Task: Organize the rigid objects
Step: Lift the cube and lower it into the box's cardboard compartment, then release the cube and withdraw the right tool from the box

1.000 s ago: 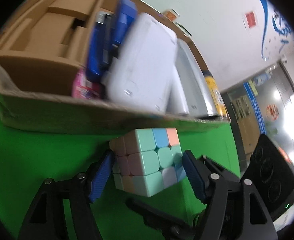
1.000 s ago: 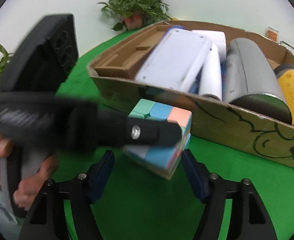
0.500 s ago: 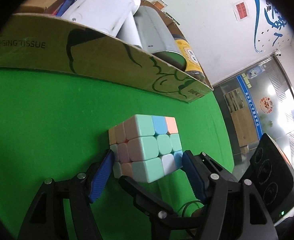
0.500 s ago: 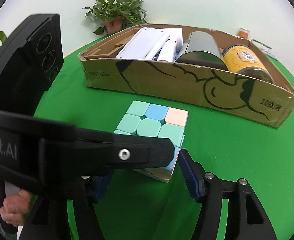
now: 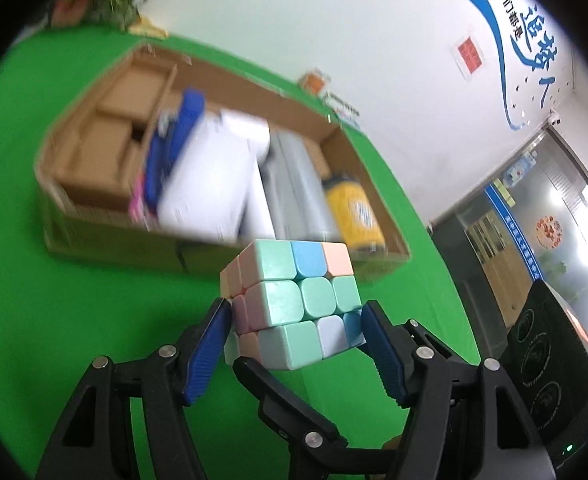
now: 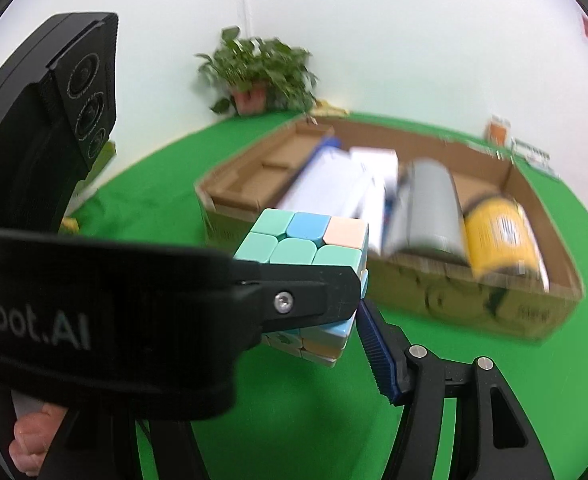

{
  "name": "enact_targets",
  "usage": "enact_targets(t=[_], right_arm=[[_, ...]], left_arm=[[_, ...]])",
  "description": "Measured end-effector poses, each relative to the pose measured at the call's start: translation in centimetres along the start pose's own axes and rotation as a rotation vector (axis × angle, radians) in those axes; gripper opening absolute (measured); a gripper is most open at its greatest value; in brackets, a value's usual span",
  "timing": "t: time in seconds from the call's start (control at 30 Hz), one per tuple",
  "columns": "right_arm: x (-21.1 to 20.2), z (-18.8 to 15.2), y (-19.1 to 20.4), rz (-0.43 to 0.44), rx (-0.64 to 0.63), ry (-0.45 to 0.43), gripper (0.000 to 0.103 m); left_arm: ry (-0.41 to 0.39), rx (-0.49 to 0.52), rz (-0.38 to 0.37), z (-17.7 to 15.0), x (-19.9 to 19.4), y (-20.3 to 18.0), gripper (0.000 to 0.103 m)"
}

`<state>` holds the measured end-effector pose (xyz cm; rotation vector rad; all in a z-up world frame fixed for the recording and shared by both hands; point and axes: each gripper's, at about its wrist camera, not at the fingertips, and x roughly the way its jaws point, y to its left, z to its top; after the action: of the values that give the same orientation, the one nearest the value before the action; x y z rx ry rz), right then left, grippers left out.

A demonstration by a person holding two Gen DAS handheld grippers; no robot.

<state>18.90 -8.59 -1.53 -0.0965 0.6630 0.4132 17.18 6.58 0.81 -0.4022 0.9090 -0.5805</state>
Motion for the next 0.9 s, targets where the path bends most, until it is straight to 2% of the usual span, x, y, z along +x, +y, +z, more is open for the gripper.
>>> enact_targets(t=[0.17, 0.27, 0.4, 0.57, 0.63, 0.7, 0.77, 0.8, 0.87, 0.9], right_arm=[[2.0, 5.9, 0.9, 0.048, -0.031, -0.047, 0.061], [4.5, 8.7, 1.2, 0.075, -0.035, -0.049, 0.061], [7.8, 11.6, 1.5, 0.129, -0.001, -0.031, 0.061], [13.1, 13.4, 0.6, 0.233, 0.094, 0.067, 0.061], [15.5, 13.2, 0.2, 0.293, 0.133, 0.129, 0.061], [17.0, 12.8, 0.0, 0.336, 0.161, 0.201, 0.062], [16.4, 12.5, 0.6, 0.291, 0.113, 0.19, 0.067], [15.6, 12.0, 0.5, 0.272, 0.1, 0.179, 0.074], [13.5, 11.6, 0.2, 0.222, 0.08, 0.129, 0.081], [11.9, 11.3, -0.1, 0.2, 0.074, 0.091, 0.088]], left_arm=[[-0.065, 0.012, 0.042, 4.3, -1.6, 0.7, 0.066], [-0.079, -0.012, 0.078, 7.2, -1.8, 2.5, 0.066], [-0.086, -0.035, 0.123, 9.6, -1.5, 4.2, 0.066], [-0.047, -0.075, 0.18, 11.5, -0.2, 8.2, 0.066], [-0.036, -0.115, 0.208, 11.9, 0.5, 9.6, 0.06], [-0.043, -0.142, 0.208, 11.9, 0.9, 10.8, 0.06], [-0.066, -0.143, 0.245, 11.9, 0.6, 11.2, 0.06], [-0.078, -0.135, 0.266, 11.8, 0.2, 11.0, 0.06], [-0.122, -0.1, 0.296, 11.4, -0.9, 9.9, 0.06], [-0.16, -0.059, 0.328, 10.9, -1.8, 8.9, 0.06]])
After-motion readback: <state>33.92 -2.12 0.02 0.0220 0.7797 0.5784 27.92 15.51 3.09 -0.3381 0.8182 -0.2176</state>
